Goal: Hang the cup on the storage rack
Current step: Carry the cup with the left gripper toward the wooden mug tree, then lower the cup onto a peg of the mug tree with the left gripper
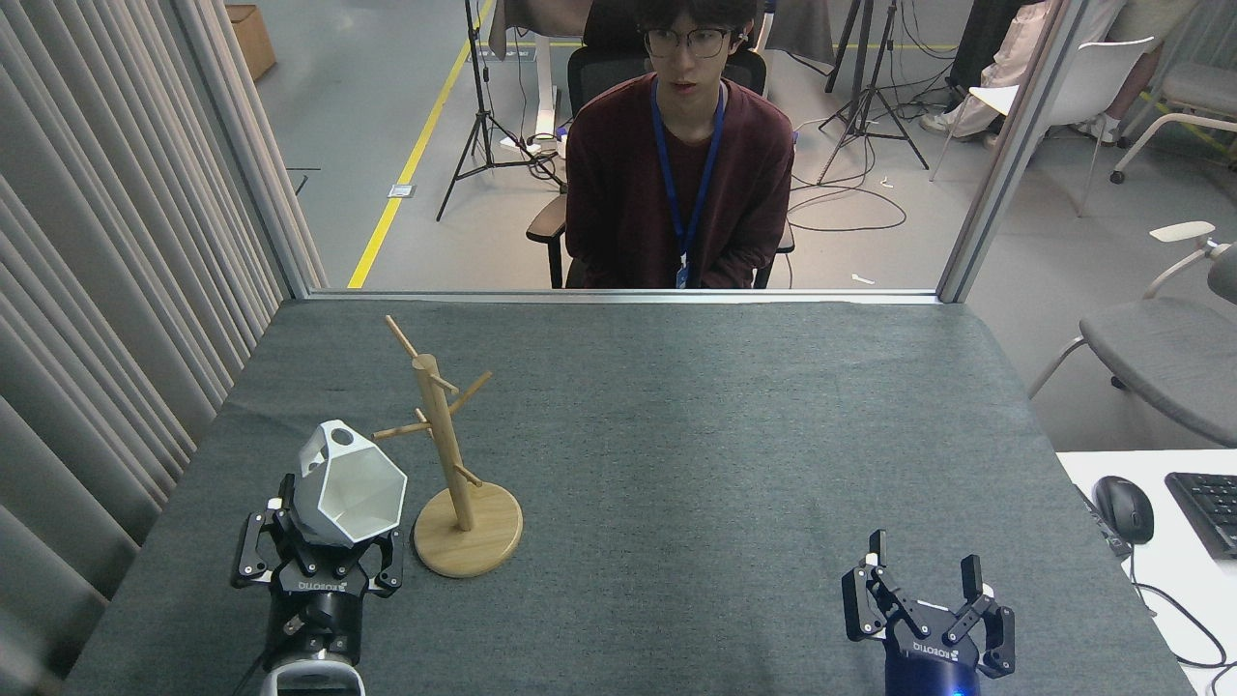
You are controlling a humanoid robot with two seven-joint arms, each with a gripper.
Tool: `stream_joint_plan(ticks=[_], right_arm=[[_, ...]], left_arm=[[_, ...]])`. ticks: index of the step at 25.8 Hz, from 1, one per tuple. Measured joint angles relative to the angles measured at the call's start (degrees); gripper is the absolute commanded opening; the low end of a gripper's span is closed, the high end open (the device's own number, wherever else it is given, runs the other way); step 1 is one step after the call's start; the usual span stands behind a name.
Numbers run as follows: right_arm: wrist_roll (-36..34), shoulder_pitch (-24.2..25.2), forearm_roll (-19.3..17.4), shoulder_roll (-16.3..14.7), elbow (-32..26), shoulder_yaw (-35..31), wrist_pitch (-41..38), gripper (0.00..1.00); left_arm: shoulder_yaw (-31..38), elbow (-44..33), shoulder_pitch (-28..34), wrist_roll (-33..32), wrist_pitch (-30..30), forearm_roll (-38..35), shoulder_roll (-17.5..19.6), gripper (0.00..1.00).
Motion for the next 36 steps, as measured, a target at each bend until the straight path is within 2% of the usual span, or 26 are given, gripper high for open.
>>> stream_joint_plan(ticks=[17,18,19,21,36], right_arm=[[-0.2,0.0,-0.3,0.0,0.0,-0.4,-0.4,0.98],[-0.2,0.0,-0.4,-0.1,0.0,-0.4,-0.4,0.98],[-0.2,0.0,-0.4,-0.1,0.0,-0.4,-0.4,0.98],[-0.3,0.0,-0.5,-0.1,0.3,-0.5,-0.5,0.98],[-0.7,-0.2,-0.6,0.0,1.4,-0.6,-1.4,0.98]], left_arm=[[-3.5,3.3,-2.6,0.2,0.0,-7.2,-0.3,0.53],[-3.8,3.6,-2.8,0.1,0.0,-7.3,-0.4,0.55],[-4.0,3.9,-3.1,0.1,0.0,-7.4,-0.4,0.66],[-4.3,4.5,-3.4,0.1,0.0,-7.4,-0.5,1.0],[-5.7,7.3,-1.9,1.3,0.0,-6.2,-0.1,1.0]])
